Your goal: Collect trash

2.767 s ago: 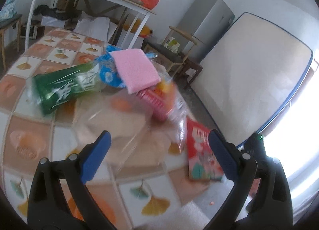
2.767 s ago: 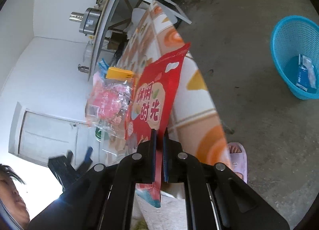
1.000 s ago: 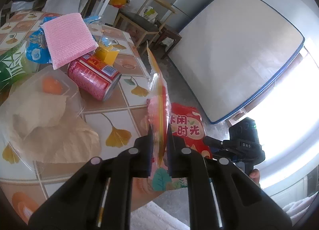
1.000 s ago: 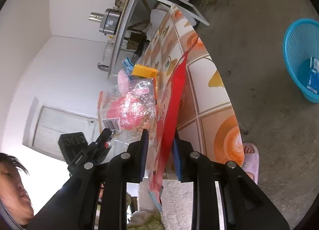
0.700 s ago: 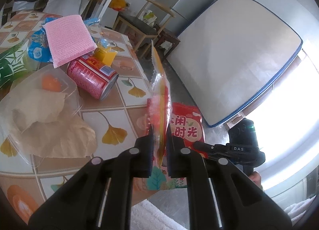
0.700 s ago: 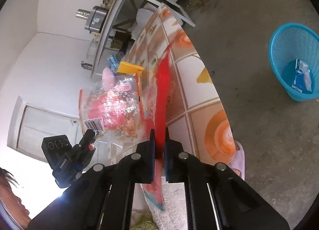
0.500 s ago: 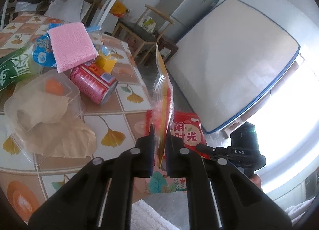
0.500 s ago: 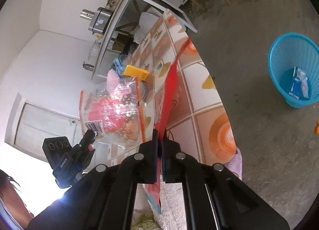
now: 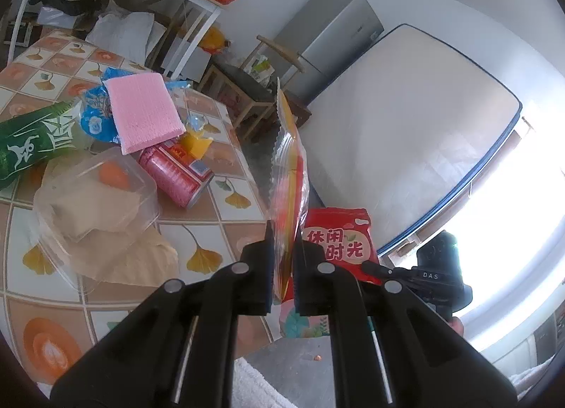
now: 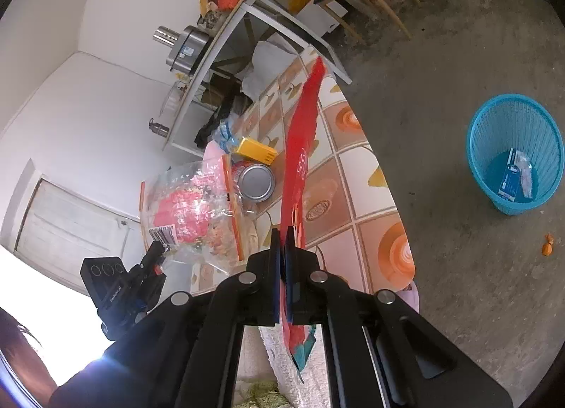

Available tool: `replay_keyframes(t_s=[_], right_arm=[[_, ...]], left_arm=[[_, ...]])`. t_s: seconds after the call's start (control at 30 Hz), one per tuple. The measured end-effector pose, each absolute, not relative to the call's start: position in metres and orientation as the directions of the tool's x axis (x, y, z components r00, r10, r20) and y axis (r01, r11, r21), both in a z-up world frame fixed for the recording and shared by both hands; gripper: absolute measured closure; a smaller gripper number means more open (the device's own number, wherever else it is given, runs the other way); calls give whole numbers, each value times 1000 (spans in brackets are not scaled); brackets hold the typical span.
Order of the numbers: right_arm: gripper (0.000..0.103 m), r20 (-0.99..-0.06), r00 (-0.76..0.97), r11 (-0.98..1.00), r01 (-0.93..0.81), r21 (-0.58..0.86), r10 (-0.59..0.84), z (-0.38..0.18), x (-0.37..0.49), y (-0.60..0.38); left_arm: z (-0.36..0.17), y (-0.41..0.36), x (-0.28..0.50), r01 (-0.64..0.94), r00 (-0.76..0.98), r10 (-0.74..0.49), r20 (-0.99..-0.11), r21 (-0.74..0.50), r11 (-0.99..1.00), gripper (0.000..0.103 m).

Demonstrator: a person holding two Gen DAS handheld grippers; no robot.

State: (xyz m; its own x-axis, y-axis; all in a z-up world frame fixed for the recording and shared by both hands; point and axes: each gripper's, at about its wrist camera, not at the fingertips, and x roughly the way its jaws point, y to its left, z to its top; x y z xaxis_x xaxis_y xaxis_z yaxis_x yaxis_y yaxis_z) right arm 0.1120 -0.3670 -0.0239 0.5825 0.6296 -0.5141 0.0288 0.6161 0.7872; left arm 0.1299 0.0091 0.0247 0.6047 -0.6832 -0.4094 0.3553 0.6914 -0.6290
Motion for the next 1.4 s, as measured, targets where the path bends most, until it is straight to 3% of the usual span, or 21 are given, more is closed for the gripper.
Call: replay_keyframes(t_s=[0.9,1.17,1.4], right_arm=[[101,-455,675,620,-4,785,581,4,96,-396],[101,-426,764,614,50,788,484,6,69,-449],[101,-450,819,603,166,780,356,-11,45,-512]], left_arm=[[40,-1,129,384,602,-698,-388,-625,679,96],[61,-57,160,486,503,-774,-385,-614,622,96],[57,-165,210,566,335,-813,-477,-588,578,96]])
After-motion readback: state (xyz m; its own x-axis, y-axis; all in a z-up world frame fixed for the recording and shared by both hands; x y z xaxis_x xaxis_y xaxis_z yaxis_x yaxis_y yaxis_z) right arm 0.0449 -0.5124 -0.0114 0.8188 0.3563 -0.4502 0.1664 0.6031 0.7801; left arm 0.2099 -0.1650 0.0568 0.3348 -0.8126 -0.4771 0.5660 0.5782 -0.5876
